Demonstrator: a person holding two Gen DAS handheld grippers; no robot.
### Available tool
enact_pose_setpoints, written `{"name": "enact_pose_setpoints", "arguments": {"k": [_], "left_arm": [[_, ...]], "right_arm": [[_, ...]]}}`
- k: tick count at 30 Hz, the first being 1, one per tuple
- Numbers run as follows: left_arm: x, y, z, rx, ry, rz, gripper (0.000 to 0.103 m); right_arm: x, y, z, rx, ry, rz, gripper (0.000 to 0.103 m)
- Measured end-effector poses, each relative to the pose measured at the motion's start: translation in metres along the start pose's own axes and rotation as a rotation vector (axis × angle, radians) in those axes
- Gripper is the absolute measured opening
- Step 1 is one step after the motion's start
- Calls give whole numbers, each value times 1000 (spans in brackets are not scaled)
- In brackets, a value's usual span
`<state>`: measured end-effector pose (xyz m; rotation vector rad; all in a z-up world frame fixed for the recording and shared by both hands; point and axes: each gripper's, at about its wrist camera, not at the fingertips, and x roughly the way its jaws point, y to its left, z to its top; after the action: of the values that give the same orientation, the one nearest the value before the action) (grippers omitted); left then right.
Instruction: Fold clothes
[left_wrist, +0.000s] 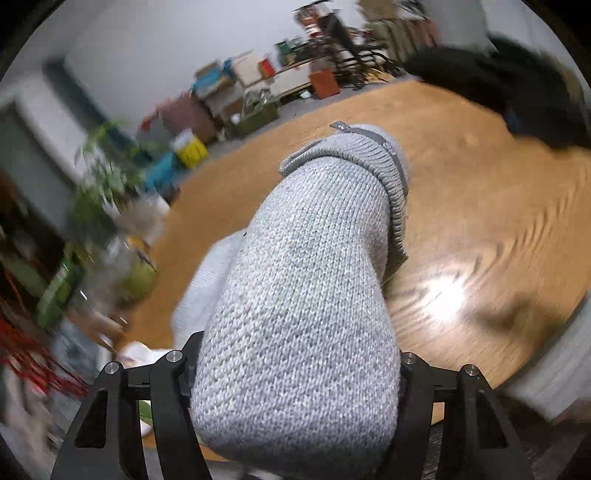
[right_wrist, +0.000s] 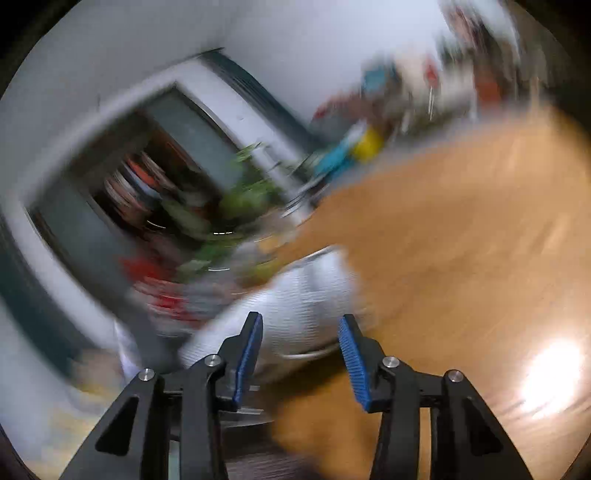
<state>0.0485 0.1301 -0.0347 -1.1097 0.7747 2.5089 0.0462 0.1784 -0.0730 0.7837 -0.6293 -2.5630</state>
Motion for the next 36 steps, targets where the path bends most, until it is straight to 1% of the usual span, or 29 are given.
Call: {"name": "enact_pose_setpoints", "arguments": {"k": [1,2,3,6,9,11,12,13,14,15,16,18,20,22,23,24,25,26,27,28,30,33,35,36], "left_arm": [[1,4,2,-34,16,-23,66],[3,7,3,-67,32,-45,65],[3,12,5,-92,45,-58,65],[3,16,5,-124,77,-77,65],[1,12,4,-136,100,-92,66],[-2,14,3,-156,111,-106,65],[4,22,4,-166,113,-113,65],[11,29,4,-176,116,-119,65],[12,32,3,-180,115,-124,65],[10,31,1,-180,113,-127,65],[11,34,-1,-183,114,-133,65],[13,38,-4,-191,116,-143,65],[16,42,-6,-200,120,-151,65],[18,43,-6,-211,123,-155,65],[19,43,-5,-210,126,-153,65],[21,42,-4,-210,128,-151,65],[21,40,-3,-205,133,-146,65],[21,37,-2,-197,136,-141,65],[20,35,-2,-193,137,-137,65],[21,35,-3,-195,135,-137,65],[21,35,-5,-199,131,-137,65],[19,31,-6,-198,125,-126,65],[19,33,-6,-208,116,-133,65],[19,35,-7,-210,112,-140,65]], "right_arm": [[2,12,-2,-91,-12,-49,42],[7,25,-4,-174,-13,-85,41],[17,35,-7,-227,3,-93,41],[45,48,-11,-297,54,-92,40],[73,58,-15,-361,110,-97,40],[85,61,-17,-389,129,-94,40],[89,59,-18,-388,140,-107,37],[93,57,-19,-386,151,-119,28],[97,56,-19,-384,162,-131,22],[101,54,-20,-382,173,-143,5],[103,48,-19,-362,174,-160,0],[97,25,-14,-257,148,-193,0],[90,-9,-6,-93,141,-178,0],[83,-30,-3,-18,142,-151,1],[81,-28,-3,-26,142,-104,2],[75,-19,-5,-63,136,-44,4],[72,-8,-7,-114,133,-21,10],[72,3,-9,-164,133,-19,16],[73,15,-11,-214,132,-21,33],[78,26,-12,-256,133,-29,35],[93,42,-14,-305,153,-46,35],[115,57,-17,-337,190,-69,33],[113,57,-18,-328,156,-124,21],[113,55,-17,-314,137,-144,8]]}}
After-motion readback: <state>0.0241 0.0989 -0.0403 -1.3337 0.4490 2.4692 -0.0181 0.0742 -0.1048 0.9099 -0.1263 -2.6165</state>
